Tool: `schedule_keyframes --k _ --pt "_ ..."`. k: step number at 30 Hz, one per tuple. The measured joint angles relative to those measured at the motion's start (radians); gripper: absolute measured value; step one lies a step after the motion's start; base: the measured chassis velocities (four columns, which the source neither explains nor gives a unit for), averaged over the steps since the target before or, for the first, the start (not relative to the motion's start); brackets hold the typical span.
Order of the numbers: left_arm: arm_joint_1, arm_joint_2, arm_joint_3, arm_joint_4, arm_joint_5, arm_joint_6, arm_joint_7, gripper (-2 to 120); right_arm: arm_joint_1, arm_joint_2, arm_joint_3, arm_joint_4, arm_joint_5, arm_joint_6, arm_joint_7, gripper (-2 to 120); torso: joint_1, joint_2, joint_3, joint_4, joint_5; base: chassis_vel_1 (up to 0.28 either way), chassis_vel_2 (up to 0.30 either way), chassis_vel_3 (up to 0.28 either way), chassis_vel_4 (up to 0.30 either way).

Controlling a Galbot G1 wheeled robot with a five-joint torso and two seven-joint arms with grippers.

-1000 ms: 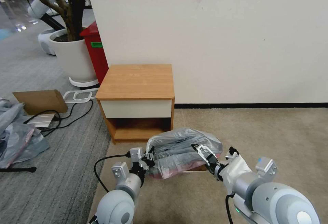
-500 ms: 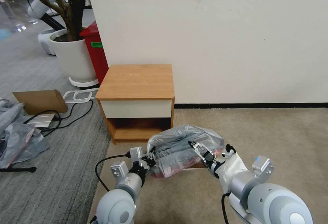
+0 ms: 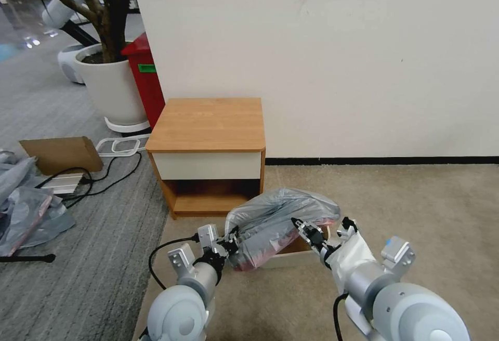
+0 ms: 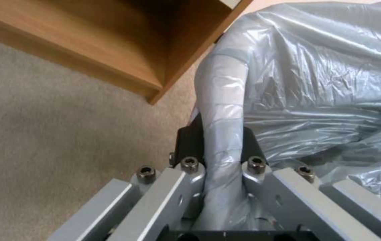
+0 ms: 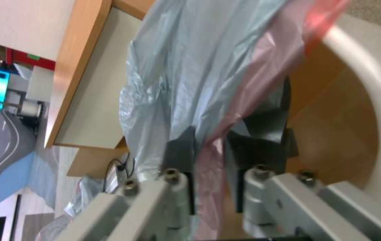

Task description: Pick up the garbage bag from the table and place it over the trash can.

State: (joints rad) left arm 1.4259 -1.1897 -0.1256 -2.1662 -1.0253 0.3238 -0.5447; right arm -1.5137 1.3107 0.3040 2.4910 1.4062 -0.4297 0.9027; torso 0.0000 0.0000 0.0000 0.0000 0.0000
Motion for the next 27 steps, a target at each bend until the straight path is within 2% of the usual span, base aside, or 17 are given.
schedule_keyframes --k 1,2,5,19,27 --pt "0.0 0.0 0.0 0.0 0.0 0.0 0.0 4 0.0 0.0 0.0 0.0 0.0 0.0 0.0 14 0.0 0.0 0.0 0.0 0.0 0.0 0.0 0.0 0.0" --pt "-0.001 0.0 -0.001 0.0 -0.006 0.001 -0.003 4 -0.001 0.002 -0.004 0.0 -0.006 -0.001 -0.001 7 0.0 0.0 0.0 0.0 0.0 0.0 0.0 0.0 0.0" --pt "-0.003 -0.002 -0.003 0.001 -0.01 0.002 -0.008 4 -0.007 0.002 -0.009 0.001 -0.018 -0.001 -0.003 0 0.0 0.0 0.0 0.0 0.0 0.0 0.0 0.0 0.0" --pt "-0.024 -0.03 -0.028 0.039 -0.067 0.005 -0.068 4 -0.056 -0.011 0.008 0.008 -0.042 -0.004 -0.005 0 0.0 0.0 0.0 0.0 0.0 0.0 0.0 0.0 0.0" --pt "-0.024 -0.039 -0.08 0.043 -0.126 0.013 -0.081 4 -0.092 -0.013 0.018 0.009 -0.08 -0.004 -0.025 0 0.0 0.0 0.0 0.0 0.0 0.0 0.0 0.0 0.0"
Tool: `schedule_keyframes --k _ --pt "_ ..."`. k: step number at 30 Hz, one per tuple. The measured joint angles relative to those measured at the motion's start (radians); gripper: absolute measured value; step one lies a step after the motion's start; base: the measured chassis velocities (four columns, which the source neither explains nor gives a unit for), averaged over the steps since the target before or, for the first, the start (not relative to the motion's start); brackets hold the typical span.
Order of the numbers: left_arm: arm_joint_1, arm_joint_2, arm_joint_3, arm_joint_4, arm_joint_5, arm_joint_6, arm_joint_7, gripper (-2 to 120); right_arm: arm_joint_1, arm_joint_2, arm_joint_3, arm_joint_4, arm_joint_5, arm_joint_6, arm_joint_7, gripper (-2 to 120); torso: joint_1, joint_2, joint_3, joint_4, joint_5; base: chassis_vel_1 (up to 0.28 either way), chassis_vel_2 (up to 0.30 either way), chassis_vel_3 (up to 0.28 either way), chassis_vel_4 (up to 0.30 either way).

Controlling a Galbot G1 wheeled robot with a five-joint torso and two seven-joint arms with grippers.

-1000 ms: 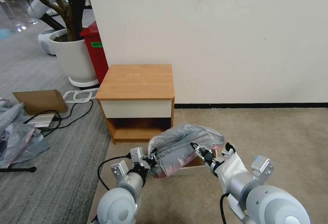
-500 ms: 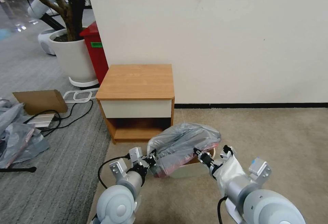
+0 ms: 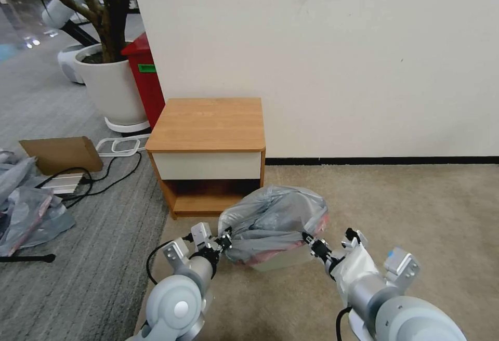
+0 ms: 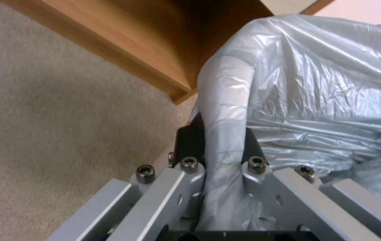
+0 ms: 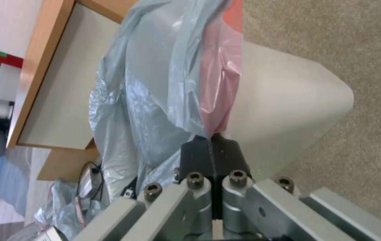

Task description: Pick up the garbage bag from the table and place it over the trash can.

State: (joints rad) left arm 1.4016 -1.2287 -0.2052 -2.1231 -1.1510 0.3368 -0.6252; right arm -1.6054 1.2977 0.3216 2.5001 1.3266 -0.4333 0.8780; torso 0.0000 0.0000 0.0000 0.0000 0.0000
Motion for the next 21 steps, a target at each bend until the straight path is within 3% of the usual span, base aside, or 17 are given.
schedule_keyframes --k 10,16,21 --pt "0.0 -0.001 -0.035 0.013 -0.032 0.012 0.003 4 -0.027 -0.006 0.009 0.0 -0.03 -0.019 -0.088 0 0.0 0.0 0.0 0.0 0.0 0.0 0.0 0.0 0.0" --pt "-0.002 0.0 -0.036 0.016 -0.034 0.024 0.031 4 -0.057 -0.016 0.053 0.0 -0.091 -0.092 -0.32 0 0.0 0.0 0.0 0.0 0.0 0.0 0.0 0.0 0.0" --pt "-0.004 0.005 -0.046 0.015 -0.051 0.026 0.032 4 -0.081 -0.027 0.093 0.0 -0.098 -0.115 -0.373 0 0.0 0.0 0.0 0.0 0.0 0.0 0.0 0.0 0.0"
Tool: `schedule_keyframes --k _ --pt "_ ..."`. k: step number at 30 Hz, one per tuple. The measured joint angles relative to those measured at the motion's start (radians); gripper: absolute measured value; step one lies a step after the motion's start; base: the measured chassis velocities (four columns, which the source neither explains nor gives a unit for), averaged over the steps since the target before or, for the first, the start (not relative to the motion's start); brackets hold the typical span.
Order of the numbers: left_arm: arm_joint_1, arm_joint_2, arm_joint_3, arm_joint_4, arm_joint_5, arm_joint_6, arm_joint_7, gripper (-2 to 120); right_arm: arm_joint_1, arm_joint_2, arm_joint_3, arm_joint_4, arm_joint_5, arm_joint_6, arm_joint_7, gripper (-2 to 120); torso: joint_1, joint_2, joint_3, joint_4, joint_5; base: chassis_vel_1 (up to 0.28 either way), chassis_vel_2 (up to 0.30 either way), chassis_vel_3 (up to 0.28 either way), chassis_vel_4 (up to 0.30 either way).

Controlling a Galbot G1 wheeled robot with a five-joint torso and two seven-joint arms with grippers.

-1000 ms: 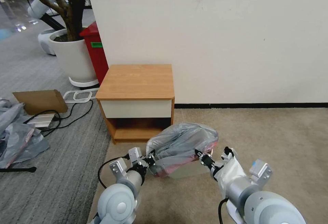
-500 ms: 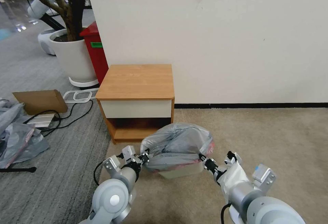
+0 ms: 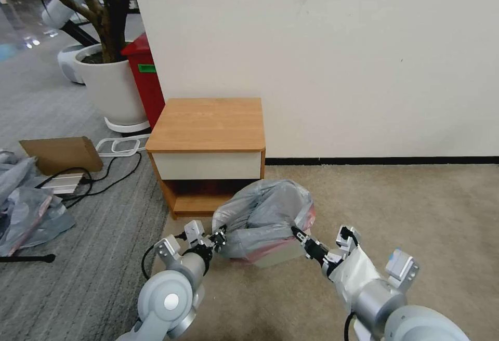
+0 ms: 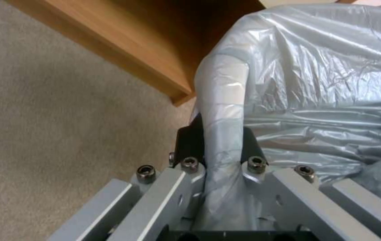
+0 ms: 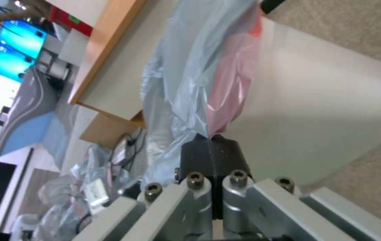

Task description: Pick up the garbage bag from the table and place it over the trash can.

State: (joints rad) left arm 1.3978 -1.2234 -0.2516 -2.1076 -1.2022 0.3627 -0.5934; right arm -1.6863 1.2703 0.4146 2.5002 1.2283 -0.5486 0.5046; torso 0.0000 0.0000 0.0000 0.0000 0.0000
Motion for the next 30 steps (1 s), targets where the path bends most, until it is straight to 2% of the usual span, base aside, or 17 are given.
schedule_keyframes --k 2,4,6,8,12,14,16,17,19,21,24,25,26,28,30 --pt "-0.001 0.003 -0.008 0.0 -0.015 0.002 0.0 4 -0.007 -0.003 0.019 0.0 0.0 -0.005 -0.002 1 0.0 0.0 0.0 0.0 0.0 0.0 0.0 0.0 0.0" --pt "-0.002 0.005 -0.016 0.0 -0.027 0.003 0.0 4 -0.013 -0.005 0.039 0.0 -0.001 -0.005 -0.003 12 0.0 0.0 0.0 0.0 0.0 0.0 0.0 0.0 0.0" --pt "-0.002 0.006 -0.018 0.0 -0.03 0.003 0.0 4 -0.014 -0.006 0.042 0.0 -0.004 -0.005 -0.003 15 0.0 0.0 0.0 0.0 0.0 0.0 0.0 0.0 0.0" --pt "-0.003 0.006 -0.024 0.003 -0.037 0.003 0.0 4 -0.018 -0.008 0.056 0.0 -0.011 -0.01 -0.02 27 0.0 0.0 0.0 0.0 0.0 0.0 0.0 0.0 0.0" --pt "-0.003 0.007 -0.03 0.006 -0.046 0.003 0.002 4 -0.023 -0.009 0.076 0.0 -0.022 -0.021 -0.057 36 0.0 0.0 0.0 0.0 0.0 0.0 0.0 0.0 0.0" --pt "-0.004 0.011 -0.036 0.009 -0.052 0.003 0.01 4 -0.028 -0.009 0.096 0.0 -0.079 -0.017 -0.108 45 0.0 0.0 0.0 0.0001 0.0001 0.0 0.0 0.0 0.0" --pt "-0.006 0.016 -0.038 0.014 -0.058 0.001 0.014 4 -0.026 -0.011 0.112 0.0 -0.206 0.036 -0.156 55 0.0 0.0 0.0 -0.0001 0.0 0.0 0.0 0.0 0.0" --pt "-0.006 0.016 -0.038 0.014 -0.058 0.001 0.014 4 -0.026 -0.011 0.112 0.0 -0.206 0.036 -0.156 55 0.0 0.0 0.0 -0.0001 0.0 0.0 0.0 0.0 0.0" --pt "-0.007 0.02 -0.04 0.015 -0.061 0.0 0.014 4 0.006 -0.023 0.144 0.0 -0.26 0.094 -0.193 65 0.0 0.0 0.0 -0.0001 0.0 0.0 0.0 0.0 0.0" --pt "-0.007 0.021 -0.04 0.015 -0.061 0.0 0.014 4 0.023 -0.028 0.16 0.0 -0.26 0.101 -0.209 68 0.0 0.0 0.0 0.0 0.0 0.0 0.0 0.0 0.0" --pt "-0.003 0.021 -0.041 0.007 -0.062 0.0 0.016 4 0.097 -0.038 0.188 -0.013 -0.23 0.114 -0.258 81 0.0 0.0 0.0 -0.0001 -0.0002 0.0 0.0 0.0 0.0" --pt "0.0 0.021 -0.041 0.001 -0.063 0.0 0.019 4 0.139 -0.035 0.18 -0.041 -0.174 0.114 -0.259 86 0.0 0.0 0.0 0.0001 0.0001 0.0 0.0 0.0 0.0" --pt "0.0 0.021 -0.041 0.001 -0.063 0.0 0.019 4 0.139 -0.035 0.18 -0.041 -0.174 0.114 -0.259 86 0.0 0.0 0.0 0.0001 0.0001 0.0 0.0 0.0 0.0" --pt "0.003 0.021 -0.041 -0.008 -0.063 -0.001 0.02 4 0.193 -0.014 0.157 -0.084 -0.043 0.111 -0.231 96 0.0 0.0 0.0 0.0002 0.0001 0.0 0.0 0.0 0.0" --pt "0.003 0.021 -0.041 -0.009 -0.063 -0.002 0.021 4 0.202 -0.008 0.153 -0.094 -0.015 0.111 -0.222 96 0.0 0.0 0.0 0.0003 0.0001 0.0 0.0 0.0 0.0"
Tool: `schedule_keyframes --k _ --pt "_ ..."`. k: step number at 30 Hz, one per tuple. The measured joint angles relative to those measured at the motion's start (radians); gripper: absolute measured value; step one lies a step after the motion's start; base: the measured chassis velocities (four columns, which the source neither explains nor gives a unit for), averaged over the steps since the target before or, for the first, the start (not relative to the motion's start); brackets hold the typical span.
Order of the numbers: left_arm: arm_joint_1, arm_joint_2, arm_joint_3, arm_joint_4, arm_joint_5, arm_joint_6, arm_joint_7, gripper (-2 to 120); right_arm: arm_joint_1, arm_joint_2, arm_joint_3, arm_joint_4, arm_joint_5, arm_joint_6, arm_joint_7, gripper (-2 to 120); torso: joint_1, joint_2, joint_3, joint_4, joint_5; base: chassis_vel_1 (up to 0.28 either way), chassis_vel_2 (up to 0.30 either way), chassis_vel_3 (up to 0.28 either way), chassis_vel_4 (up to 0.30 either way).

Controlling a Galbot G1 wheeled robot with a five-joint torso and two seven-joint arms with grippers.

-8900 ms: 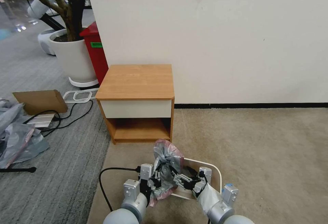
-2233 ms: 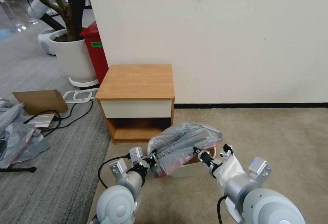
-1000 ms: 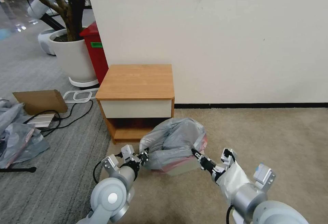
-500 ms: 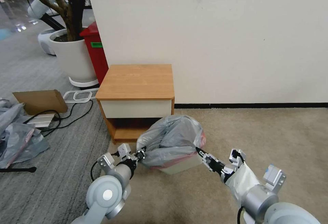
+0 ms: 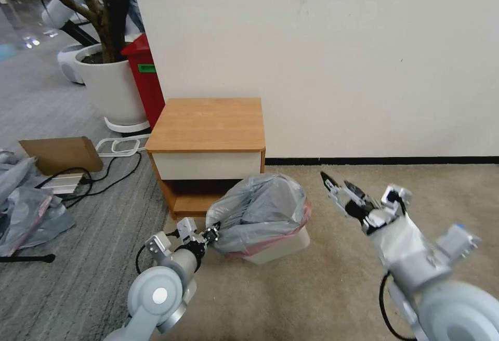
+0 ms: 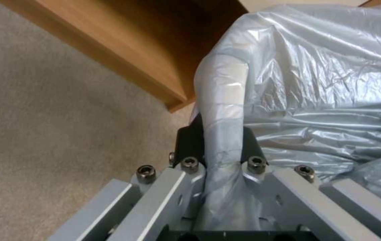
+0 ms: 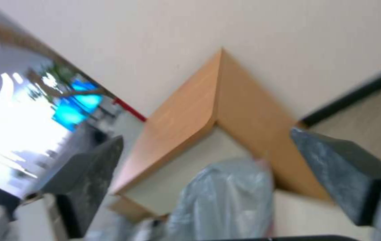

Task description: Pick up the garbage bag from the table and place it over the trash can.

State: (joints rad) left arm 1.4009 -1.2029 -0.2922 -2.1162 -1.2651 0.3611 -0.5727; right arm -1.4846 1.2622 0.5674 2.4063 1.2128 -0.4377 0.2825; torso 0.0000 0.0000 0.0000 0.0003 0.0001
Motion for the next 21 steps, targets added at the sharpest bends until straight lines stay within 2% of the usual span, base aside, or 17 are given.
schedule_keyframes --k 1,2,7,19,21 --pt "0.0 0.0 0.002 -0.004 0.0 -0.002 0.001 4 0.03 0.039 -0.023 -0.041 0.095 0.004 0.039 99 0.0 0.0 0.0 0.0 0.0 0.0 0.0 0.0 0.0" --pt "0.0 0.001 0.003 -0.007 0.0 -0.004 0.001 4 0.035 0.063 -0.029 -0.059 0.135 0.009 0.053 100 0.0 0.0 0.0 -0.0001 0.0 0.0 0.0 0.0 0.0" --pt "0.0 0.006 0.008 -0.017 0.001 -0.013 0.002 4 0.03 0.124 -0.031 -0.094 0.206 0.019 0.073 100 0.0 0.0 0.0 -0.0003 -0.0003 0.0 0.0 0.0 0.0" --pt "-0.001 -0.007 0.042 -0.027 0.01 -0.03 -0.004 4 0.0 0.174 -0.036 -0.12 0.143 0.039 0.047 94 0.0 0.0 0.0 -0.0003 -0.0001 0.0 0.0 0.0 0.0" --pt "-0.006 -0.007 0.046 -0.022 0.012 -0.03 -0.005 4 -0.002 0.182 -0.043 -0.116 0.127 0.046 0.035 84 0.0 0.0 0.0 -0.0003 -0.0002 0.0 0.0 0.0 0.0"
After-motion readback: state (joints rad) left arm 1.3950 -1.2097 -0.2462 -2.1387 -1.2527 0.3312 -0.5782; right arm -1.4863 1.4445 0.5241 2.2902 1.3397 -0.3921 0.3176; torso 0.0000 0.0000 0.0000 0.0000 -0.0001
